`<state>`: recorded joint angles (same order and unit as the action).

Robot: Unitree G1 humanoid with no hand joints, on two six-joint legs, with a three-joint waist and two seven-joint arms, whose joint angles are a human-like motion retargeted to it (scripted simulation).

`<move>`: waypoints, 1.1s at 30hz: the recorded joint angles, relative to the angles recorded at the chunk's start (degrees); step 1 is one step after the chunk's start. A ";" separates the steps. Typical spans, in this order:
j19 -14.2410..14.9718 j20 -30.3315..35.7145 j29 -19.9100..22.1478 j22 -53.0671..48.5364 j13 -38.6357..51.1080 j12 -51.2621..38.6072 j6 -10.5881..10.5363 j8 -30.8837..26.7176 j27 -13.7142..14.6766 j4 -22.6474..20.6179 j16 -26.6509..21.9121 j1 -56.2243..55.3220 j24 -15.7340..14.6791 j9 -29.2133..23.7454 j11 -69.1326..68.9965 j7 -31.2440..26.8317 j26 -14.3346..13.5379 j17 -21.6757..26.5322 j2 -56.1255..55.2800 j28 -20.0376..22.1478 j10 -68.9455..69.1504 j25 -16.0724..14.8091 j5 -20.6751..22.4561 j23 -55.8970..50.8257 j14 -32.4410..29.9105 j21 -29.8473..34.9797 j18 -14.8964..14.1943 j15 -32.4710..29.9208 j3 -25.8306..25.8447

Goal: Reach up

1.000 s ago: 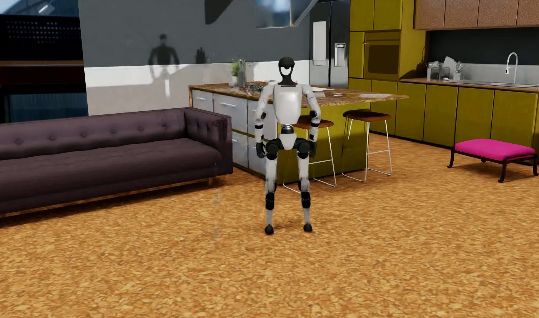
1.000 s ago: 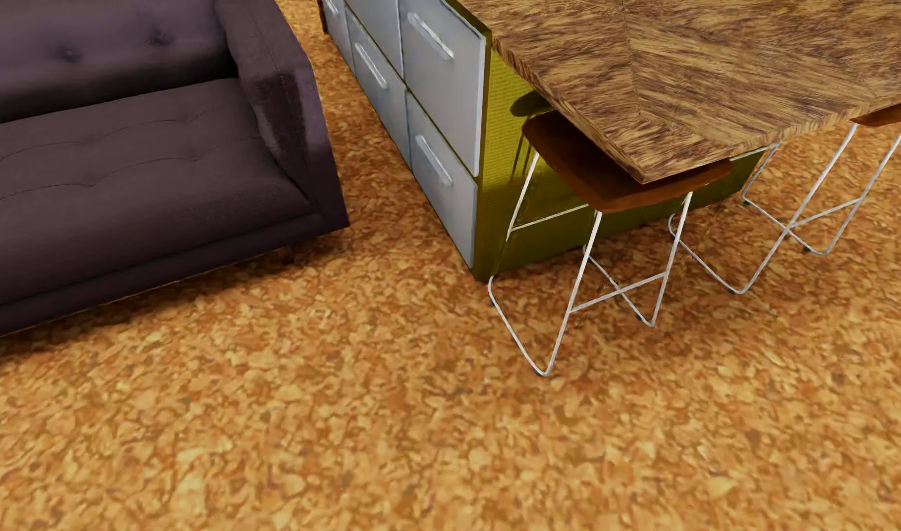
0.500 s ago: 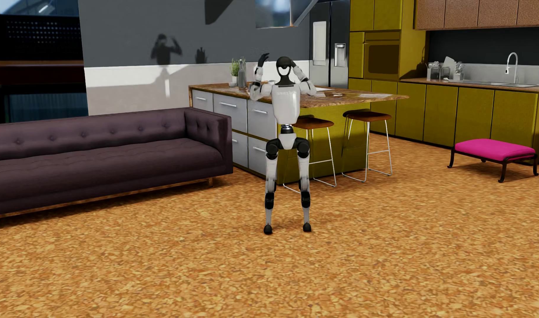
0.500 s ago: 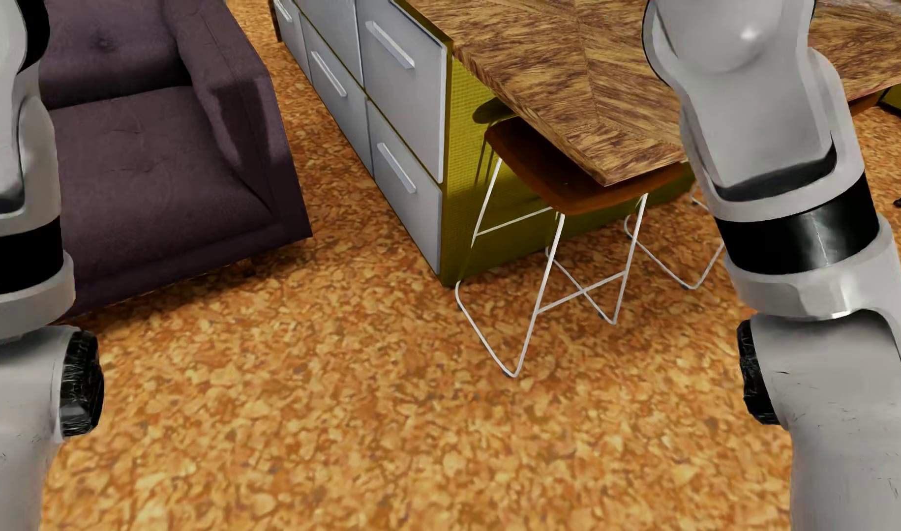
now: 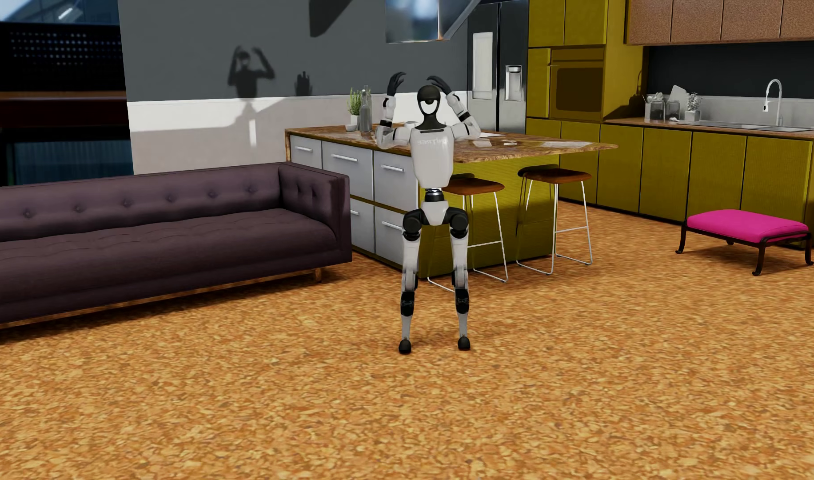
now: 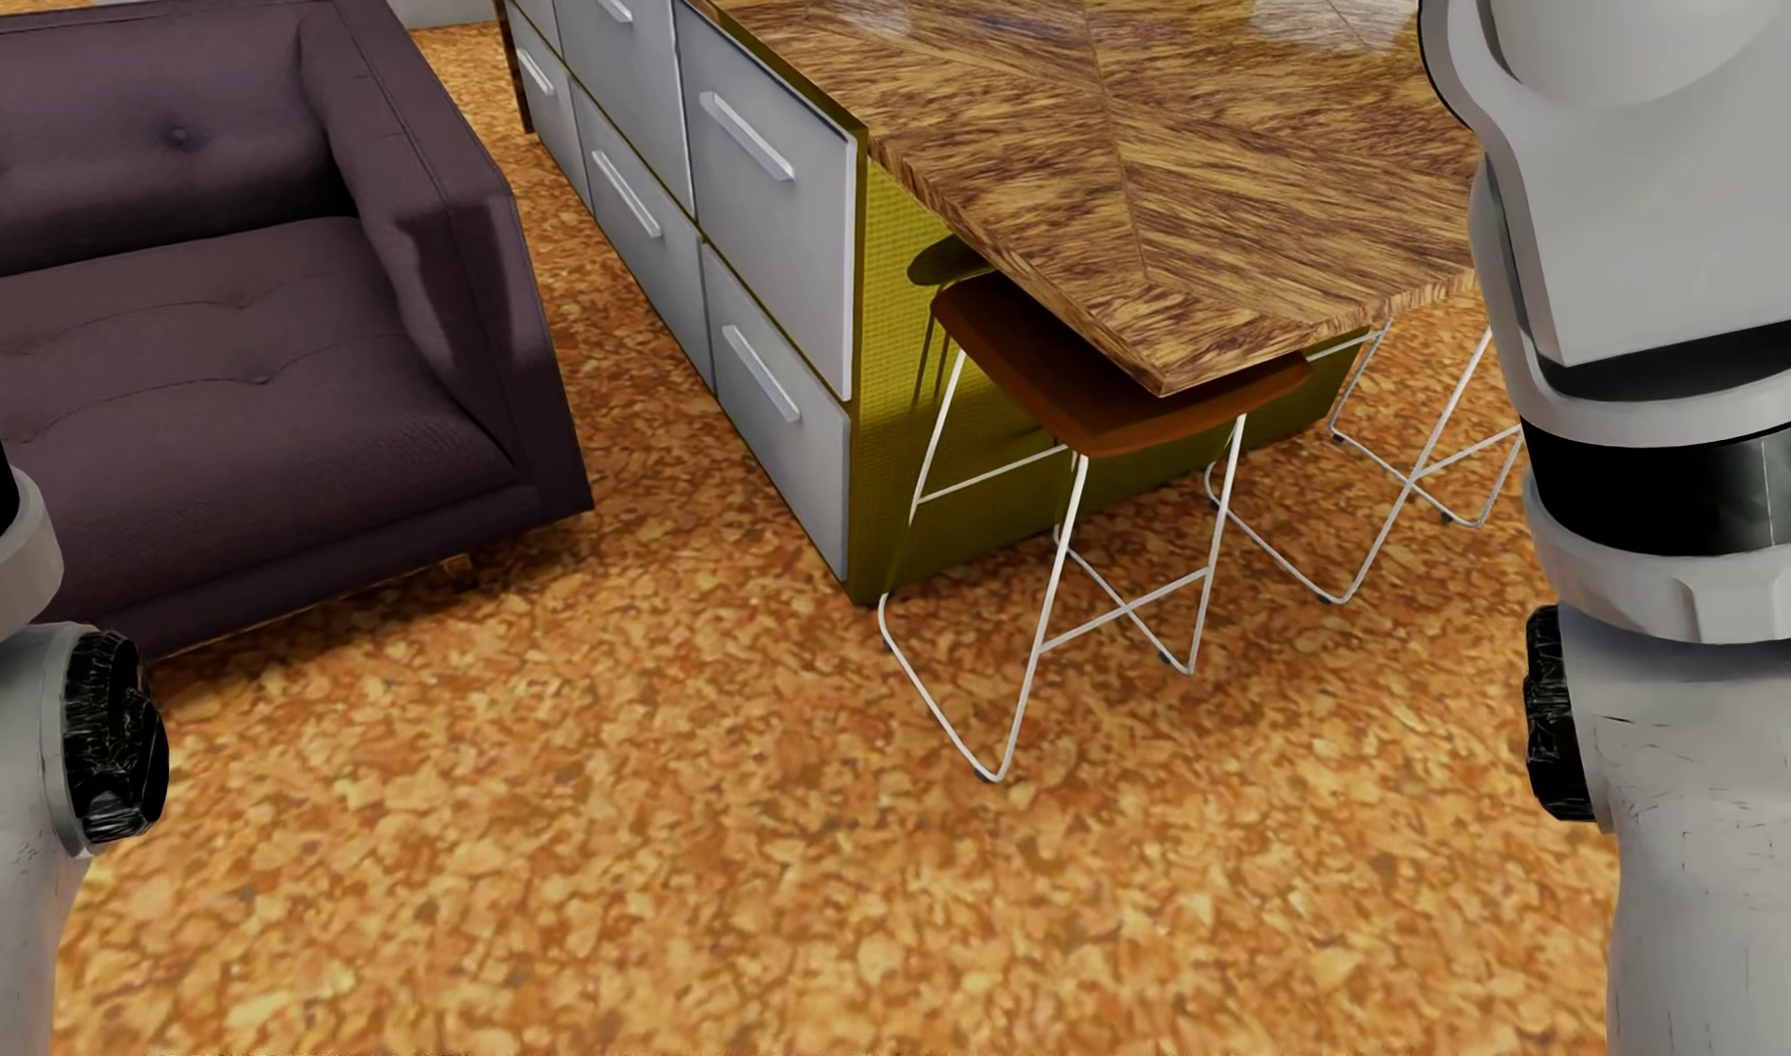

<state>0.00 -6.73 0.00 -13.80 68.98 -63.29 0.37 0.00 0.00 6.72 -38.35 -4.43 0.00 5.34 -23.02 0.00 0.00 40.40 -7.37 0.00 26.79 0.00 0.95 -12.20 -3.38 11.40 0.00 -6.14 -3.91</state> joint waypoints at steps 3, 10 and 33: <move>0.00 0.02 0.00 0.75 -0.27 0.37 -0.09 0.00 0.00 0.16 0.21 -0.25 0.00 -0.03 -0.02 0.00 0.00 -0.14 -0.21 0.00 0.05 0.00 0.15 0.67 0.01 0.10 0.00 0.11 -0.01; 0.00 0.52 0.00 1.70 -0.57 0.34 -0.10 0.00 0.00 0.41 0.04 -0.24 0.00 -0.22 -0.14 0.00 0.00 -0.08 -0.02 0.00 0.24 0.00 0.38 1.04 0.14 0.15 0.00 -0.12 0.01; 0.00 -1.31 0.00 2.44 -2.83 3.50 -0.04 0.00 0.00 -0.06 -0.56 -0.22 0.00 -0.15 0.00 0.00 0.00 -0.14 -0.09 0.00 0.00 0.00 -0.07 1.82 0.02 -0.35 0.00 0.48 -0.17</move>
<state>0.00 -8.04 0.00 -11.36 66.15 -59.79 0.33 0.00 0.00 6.66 -38.91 -4.65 0.00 5.19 -23.02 0.00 0.00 40.26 -7.46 0.00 26.79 0.00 0.88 -10.38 -3.36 11.05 0.00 -5.66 -4.08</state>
